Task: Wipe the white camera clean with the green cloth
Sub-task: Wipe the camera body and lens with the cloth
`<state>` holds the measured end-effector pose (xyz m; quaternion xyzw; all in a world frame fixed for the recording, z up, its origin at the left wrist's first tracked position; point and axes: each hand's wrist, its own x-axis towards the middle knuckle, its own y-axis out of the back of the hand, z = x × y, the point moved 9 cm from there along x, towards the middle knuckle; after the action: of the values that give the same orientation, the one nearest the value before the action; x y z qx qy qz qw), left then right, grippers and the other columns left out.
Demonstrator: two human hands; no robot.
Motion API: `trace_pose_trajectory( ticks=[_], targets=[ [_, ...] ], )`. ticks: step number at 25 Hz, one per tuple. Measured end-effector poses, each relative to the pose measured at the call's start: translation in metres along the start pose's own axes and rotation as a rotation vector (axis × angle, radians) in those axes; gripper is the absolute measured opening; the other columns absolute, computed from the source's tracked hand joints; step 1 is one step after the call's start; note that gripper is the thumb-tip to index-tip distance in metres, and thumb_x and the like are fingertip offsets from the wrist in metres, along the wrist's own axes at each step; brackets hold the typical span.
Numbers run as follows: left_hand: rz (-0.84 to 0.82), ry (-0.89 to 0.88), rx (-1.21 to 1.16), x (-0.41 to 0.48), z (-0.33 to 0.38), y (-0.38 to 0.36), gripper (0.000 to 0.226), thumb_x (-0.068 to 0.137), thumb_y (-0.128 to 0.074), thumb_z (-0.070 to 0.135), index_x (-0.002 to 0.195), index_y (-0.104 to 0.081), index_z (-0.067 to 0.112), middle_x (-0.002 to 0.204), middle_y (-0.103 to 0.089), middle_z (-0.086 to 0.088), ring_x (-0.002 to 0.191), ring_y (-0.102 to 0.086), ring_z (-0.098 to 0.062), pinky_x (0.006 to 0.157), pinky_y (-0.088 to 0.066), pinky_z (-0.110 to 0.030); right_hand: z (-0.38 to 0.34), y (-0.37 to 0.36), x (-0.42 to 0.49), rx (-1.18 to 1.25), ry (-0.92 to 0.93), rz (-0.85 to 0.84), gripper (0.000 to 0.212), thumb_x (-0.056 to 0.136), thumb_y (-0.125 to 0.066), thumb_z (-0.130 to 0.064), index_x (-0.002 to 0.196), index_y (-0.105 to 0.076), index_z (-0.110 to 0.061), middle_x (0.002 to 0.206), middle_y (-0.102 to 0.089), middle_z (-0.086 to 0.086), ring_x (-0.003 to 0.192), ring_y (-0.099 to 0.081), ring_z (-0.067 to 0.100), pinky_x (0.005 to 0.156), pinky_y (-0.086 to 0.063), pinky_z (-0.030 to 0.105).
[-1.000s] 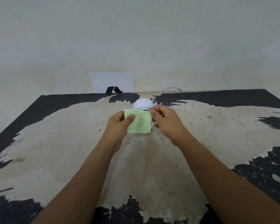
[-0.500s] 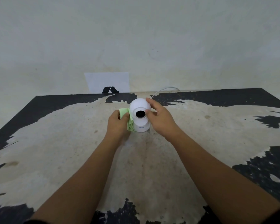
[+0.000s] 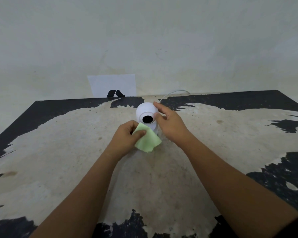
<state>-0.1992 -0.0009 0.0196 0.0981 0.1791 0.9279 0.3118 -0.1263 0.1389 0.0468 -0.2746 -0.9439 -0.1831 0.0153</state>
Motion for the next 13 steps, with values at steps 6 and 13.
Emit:
trace_pose_trajectory(
  ticks=[6, 13],
  targets=[
    [0.173, 0.035, -0.05, 0.02, -0.013, 0.01, 0.022, 0.079, -0.072, 0.026, 0.093, -0.057, 0.018, 0.096, -0.065, -0.008, 0.081, -0.06, -0.021, 0.073, -0.05, -0.04, -0.001, 0.004, 0.001, -0.022, 0.016, 0.024, 0.042, 0.097, -0.044, -0.02, 0.138, -0.048, -0.026, 0.145, -0.049, -0.008, 0.106, -0.051, 0.0, 0.094, -0.035, 0.018],
    [0.112, 0.008, -0.201, 0.025, -0.022, 0.012, 0.014, 0.084, -0.068, 0.018, 0.095, -0.063, 0.024, 0.099, -0.071, -0.005, 0.089, -0.066, -0.02, 0.074, -0.05, -0.034, 0.003, 0.005, 0.004, 0.003, 0.025, 0.009, 0.041, 0.096, -0.046, -0.018, 0.136, -0.051, -0.027, 0.144, -0.051, -0.007, 0.106, -0.054, 0.004, 0.104, -0.044, 0.032]
  ],
)
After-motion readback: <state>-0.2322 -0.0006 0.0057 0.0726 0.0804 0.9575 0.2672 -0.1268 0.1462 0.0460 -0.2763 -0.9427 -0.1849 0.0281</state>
